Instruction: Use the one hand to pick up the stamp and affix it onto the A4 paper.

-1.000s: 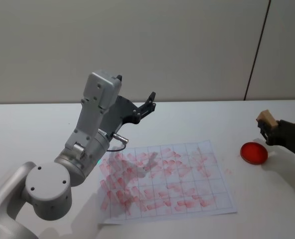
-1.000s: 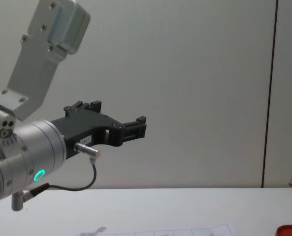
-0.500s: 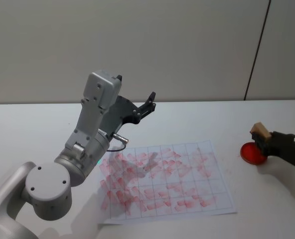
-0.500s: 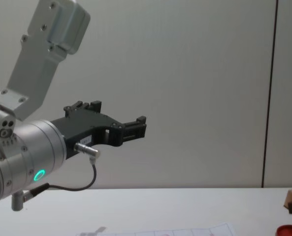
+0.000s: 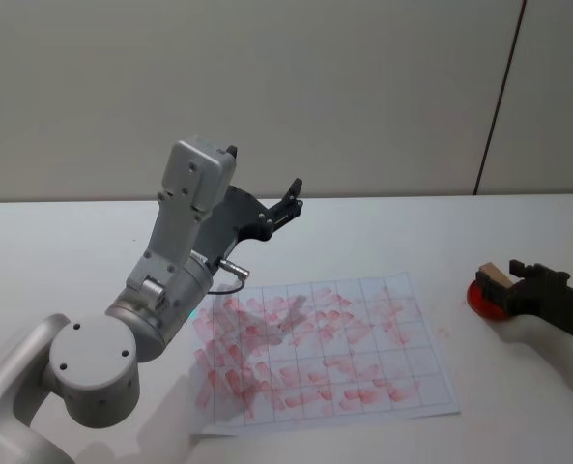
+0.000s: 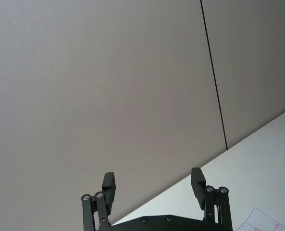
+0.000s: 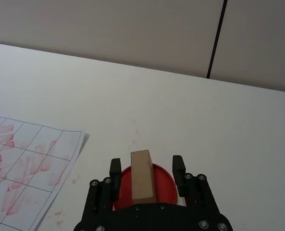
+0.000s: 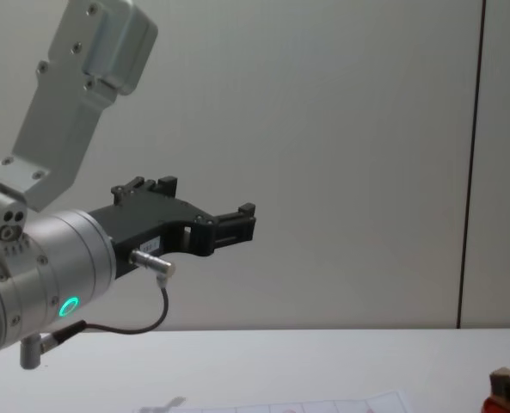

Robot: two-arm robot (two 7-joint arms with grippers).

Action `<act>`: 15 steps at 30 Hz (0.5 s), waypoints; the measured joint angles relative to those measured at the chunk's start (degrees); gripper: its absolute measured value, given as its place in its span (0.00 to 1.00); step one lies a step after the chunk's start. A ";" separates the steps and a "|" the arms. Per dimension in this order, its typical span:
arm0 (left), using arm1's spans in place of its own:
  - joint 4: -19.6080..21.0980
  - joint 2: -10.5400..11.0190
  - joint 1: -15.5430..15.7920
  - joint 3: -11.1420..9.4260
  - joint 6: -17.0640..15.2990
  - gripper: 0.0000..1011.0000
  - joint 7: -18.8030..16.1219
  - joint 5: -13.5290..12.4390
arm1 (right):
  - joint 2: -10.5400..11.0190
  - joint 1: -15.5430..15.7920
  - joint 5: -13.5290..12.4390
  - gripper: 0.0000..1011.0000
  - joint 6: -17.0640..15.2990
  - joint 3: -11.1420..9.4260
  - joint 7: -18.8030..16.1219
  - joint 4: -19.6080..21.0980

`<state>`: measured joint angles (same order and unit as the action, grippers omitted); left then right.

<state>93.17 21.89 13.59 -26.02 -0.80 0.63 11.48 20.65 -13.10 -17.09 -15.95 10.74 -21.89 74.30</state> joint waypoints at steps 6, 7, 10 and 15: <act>0.00 0.00 0.00 0.00 0.00 0.99 0.00 0.00 | 0.18 0.45 0.02 0.76 1.96 -0.05 0.53 0.84; 0.00 0.00 0.00 0.00 0.00 0.99 0.00 0.00 | 0.22 0.52 0.03 0.79 2.17 -0.08 0.59 1.00; 0.00 0.00 0.00 0.00 0.00 0.99 -0.01 0.00 | 0.41 0.91 -0.08 0.87 4.02 -0.24 0.97 1.81; 0.00 0.00 0.00 0.00 0.00 0.99 -0.01 0.00 | 0.70 1.48 -0.35 0.99 6.75 -0.55 1.41 3.07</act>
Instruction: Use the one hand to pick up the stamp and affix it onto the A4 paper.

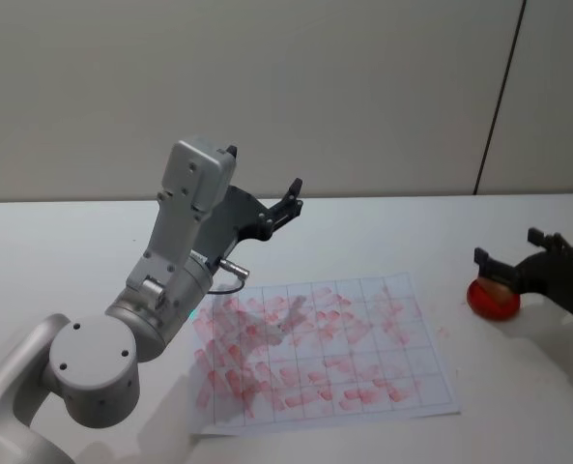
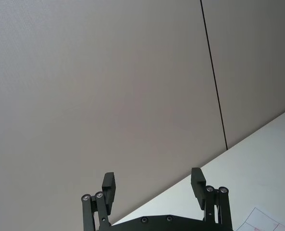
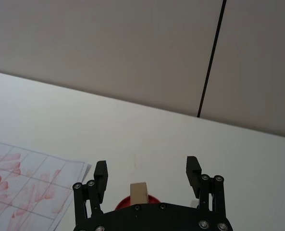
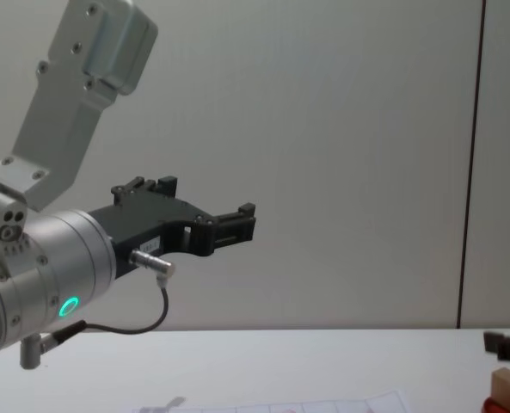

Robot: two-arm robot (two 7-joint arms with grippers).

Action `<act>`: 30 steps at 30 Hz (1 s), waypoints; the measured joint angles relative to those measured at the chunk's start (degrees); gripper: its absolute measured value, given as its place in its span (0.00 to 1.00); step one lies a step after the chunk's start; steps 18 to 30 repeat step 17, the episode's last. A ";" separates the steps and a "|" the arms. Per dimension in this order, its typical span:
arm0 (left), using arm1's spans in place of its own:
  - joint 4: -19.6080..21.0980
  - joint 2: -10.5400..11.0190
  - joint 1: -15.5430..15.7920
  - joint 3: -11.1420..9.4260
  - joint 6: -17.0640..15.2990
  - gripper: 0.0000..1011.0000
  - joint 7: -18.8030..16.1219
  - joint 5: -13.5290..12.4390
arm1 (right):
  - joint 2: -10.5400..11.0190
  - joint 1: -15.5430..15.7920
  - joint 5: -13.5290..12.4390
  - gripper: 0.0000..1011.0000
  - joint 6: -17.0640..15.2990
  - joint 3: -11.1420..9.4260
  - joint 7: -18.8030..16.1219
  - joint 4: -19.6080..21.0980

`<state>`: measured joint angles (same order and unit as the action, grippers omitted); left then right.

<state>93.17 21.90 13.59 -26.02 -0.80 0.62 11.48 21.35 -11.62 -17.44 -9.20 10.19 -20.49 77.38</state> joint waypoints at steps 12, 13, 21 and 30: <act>0.00 0.00 0.00 0.00 0.00 0.99 0.00 0.00 | 0.90 1.55 -0.53 0.99 8.10 -0.92 1.02 3.31; 0.00 0.00 0.00 0.00 0.00 0.99 0.00 0.00 | 0.98 1.66 -0.56 0.99 8.64 -1.01 1.06 3.55; 0.00 0.00 0.00 0.00 0.00 0.99 0.00 0.00 | 1.25 2.07 -0.70 0.99 11.48 -1.31 1.30 4.48; 0.00 0.00 0.00 0.00 0.00 0.99 0.00 0.00 | 1.25 2.07 -0.70 0.99 11.48 -1.31 1.30 4.48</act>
